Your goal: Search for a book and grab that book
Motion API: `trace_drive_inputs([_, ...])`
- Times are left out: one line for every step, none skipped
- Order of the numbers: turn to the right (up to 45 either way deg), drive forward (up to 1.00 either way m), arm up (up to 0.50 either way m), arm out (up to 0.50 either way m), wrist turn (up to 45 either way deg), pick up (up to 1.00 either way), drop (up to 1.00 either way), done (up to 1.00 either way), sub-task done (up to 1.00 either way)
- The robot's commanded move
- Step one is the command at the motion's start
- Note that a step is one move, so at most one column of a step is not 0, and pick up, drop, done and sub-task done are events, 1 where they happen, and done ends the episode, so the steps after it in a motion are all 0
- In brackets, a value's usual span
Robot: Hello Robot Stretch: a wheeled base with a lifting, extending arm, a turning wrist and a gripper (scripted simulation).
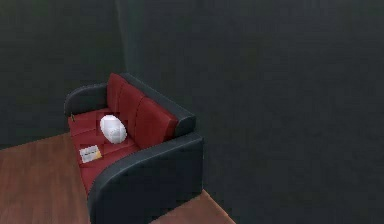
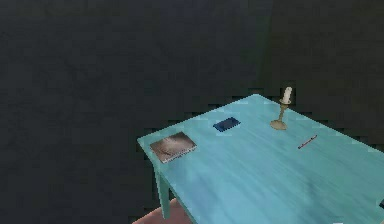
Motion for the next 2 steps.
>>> trace_drive_inputs([0.0, 0.00, 0.36, 0.00, 0.0, 0.00, 0.00, 0.00, 0.00])
trace_drive_inputs([0.0, 0.00, 0.00, 0.38, 0.0, 0.00, 0.00, 0.00, 0.00])
